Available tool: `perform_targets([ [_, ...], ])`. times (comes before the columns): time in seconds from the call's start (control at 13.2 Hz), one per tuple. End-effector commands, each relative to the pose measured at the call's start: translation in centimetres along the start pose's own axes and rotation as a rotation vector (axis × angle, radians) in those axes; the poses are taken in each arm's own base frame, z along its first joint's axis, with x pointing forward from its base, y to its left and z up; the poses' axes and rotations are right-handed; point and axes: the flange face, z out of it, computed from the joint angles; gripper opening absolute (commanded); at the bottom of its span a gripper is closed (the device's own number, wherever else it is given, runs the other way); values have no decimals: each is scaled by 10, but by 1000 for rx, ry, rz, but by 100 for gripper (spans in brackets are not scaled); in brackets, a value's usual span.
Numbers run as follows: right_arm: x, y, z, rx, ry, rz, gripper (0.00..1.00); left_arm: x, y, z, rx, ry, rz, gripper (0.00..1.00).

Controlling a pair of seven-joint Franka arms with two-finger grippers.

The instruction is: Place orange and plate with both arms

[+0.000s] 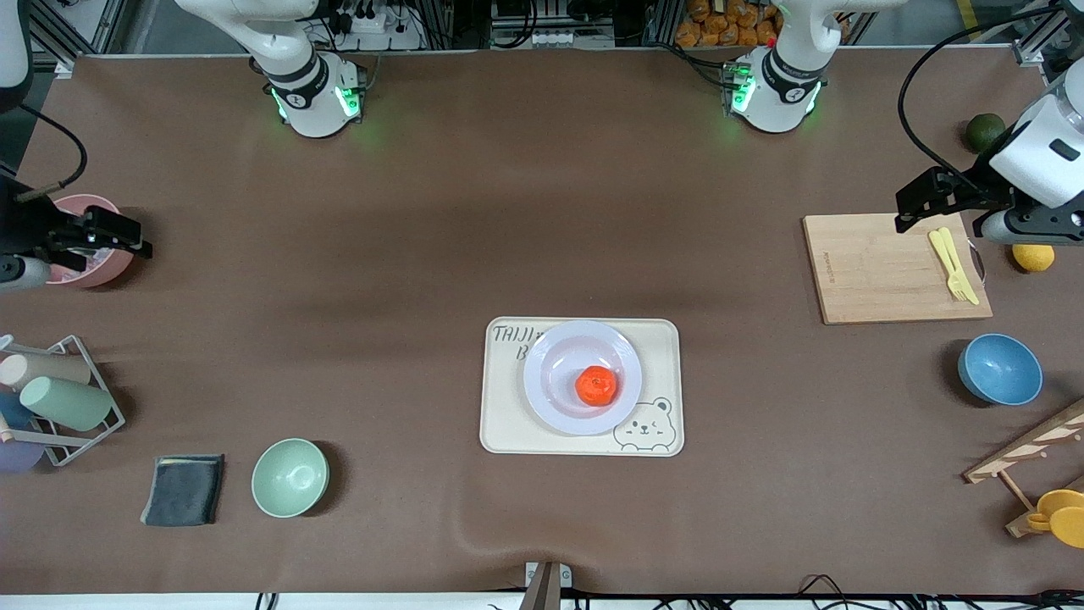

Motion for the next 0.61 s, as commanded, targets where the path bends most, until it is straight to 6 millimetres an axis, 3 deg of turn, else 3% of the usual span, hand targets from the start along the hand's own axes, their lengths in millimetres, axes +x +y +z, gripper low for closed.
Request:
perform_targets([
  [0.0,-14,-19,-14,-100,29,-42,100,1,3,-1,-13,-4,3,100],
  [0.15,-3,-18,-31,-109,65,-42,100,1,3,-1,-13,-4,3,100],
  [0.3,3,-10,-36,-105,79,-34,100,1,3,-1,-13,-4,3,100],
  [0.53,7,-29,-36,-122,78,-61,100,1,3,-1,-13,-4,3,100],
])
